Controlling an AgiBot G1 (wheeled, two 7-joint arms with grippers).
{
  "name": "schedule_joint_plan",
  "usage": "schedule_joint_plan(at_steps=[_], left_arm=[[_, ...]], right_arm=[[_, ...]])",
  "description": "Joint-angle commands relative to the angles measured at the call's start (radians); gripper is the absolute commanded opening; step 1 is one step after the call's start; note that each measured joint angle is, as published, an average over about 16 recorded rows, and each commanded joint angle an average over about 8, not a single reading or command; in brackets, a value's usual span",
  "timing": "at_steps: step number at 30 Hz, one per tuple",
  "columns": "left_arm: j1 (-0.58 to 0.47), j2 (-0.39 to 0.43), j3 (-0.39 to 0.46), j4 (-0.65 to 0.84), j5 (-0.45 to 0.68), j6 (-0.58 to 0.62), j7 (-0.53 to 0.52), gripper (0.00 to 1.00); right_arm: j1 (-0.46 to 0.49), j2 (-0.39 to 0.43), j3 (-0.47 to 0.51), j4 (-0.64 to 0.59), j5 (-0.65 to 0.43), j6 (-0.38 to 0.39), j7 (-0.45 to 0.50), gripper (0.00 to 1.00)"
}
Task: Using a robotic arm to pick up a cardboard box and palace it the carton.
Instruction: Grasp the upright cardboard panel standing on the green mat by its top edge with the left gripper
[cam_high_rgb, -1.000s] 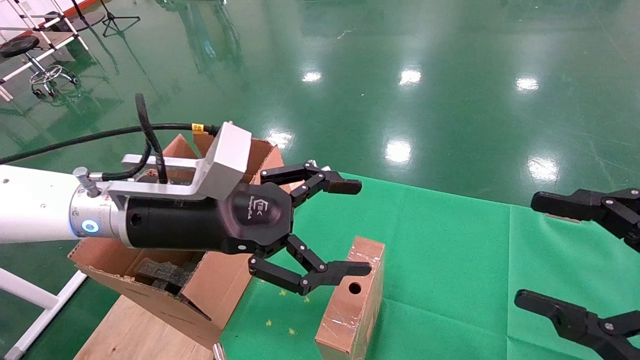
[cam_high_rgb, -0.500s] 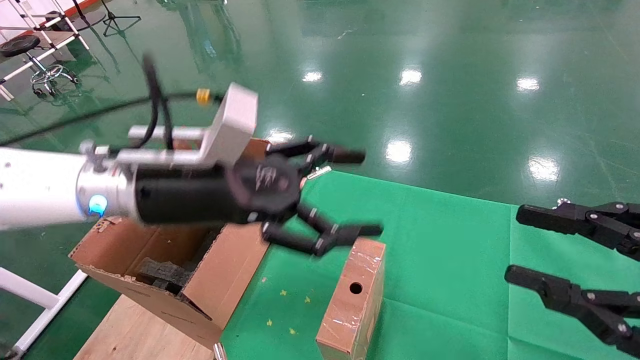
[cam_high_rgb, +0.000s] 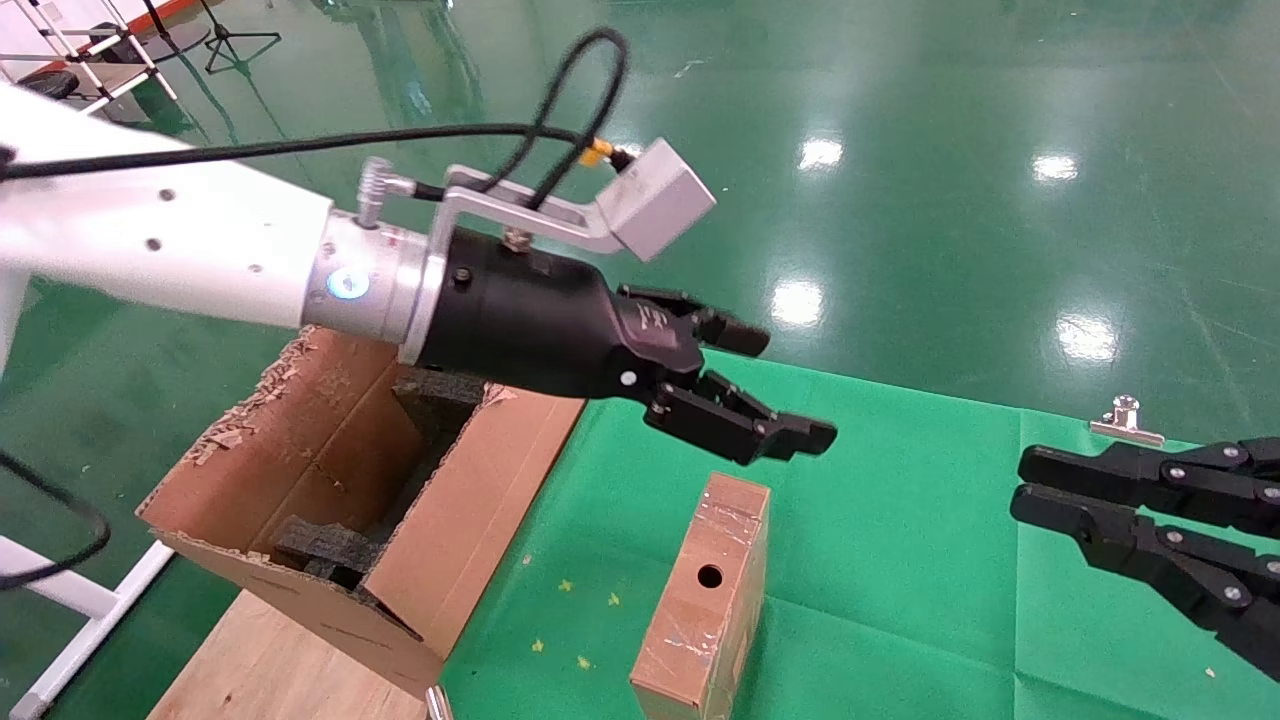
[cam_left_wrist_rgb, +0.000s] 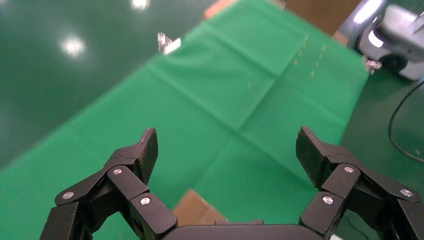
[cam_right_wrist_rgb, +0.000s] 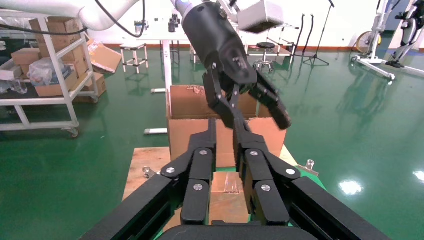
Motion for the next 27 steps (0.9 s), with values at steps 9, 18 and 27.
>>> schedule_joint_plan(at_steps=[9, 18, 27], left_arm=[[-0.167, 0.087, 0.152, -0.002, 0.108, 0.132, -0.281, 1.0], [-0.296, 0.139, 0.369, -0.003, 0.145, 0.15, -0.419, 1.0], [-0.38, 0.215, 0.62, -0.004, 0.095, 0.149, -0.551, 1.0]], right_arm=[[0.0, 0.0, 0.0, 0.0, 0.0, 0.0, 0.0, 0.0], [0.0, 0.0, 0.0, 0.0, 0.0, 0.0, 0.0, 0.0], [0.0, 0.0, 0.0, 0.0, 0.0, 0.0, 0.0, 0.0]])
